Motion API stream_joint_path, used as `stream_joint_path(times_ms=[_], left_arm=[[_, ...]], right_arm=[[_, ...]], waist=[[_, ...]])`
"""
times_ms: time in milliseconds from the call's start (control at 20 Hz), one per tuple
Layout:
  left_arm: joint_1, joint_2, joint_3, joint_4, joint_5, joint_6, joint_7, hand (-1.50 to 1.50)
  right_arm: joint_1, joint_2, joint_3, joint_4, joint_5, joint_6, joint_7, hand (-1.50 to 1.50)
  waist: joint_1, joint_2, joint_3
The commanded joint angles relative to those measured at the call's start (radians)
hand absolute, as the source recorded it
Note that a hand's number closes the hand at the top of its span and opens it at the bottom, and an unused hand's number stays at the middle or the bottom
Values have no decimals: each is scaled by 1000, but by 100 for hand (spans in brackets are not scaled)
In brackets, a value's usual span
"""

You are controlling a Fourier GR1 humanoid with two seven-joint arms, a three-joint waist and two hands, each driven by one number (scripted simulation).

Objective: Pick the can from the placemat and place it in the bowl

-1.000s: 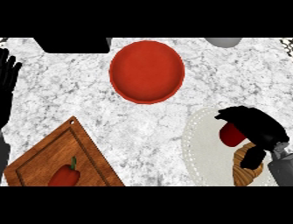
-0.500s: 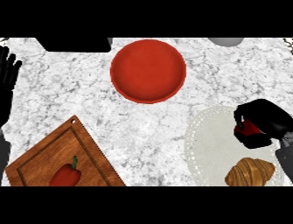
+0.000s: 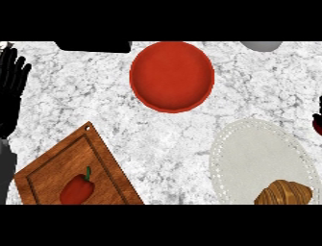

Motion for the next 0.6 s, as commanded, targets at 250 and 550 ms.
stream_joint_path(times_ms=[250, 550], left_arm=[[-4, -25, -18, 2, -30, 32, 12, 0], [13, 37, 40, 46, 17, -45, -13, 0]], right_arm=[[-239, -93, -104, 289, 13, -180, -104, 150], [-341, -119, -165, 283, -90, -60, -269, 150]], waist=[[-22, -10, -2], [-39, -19, -4]])
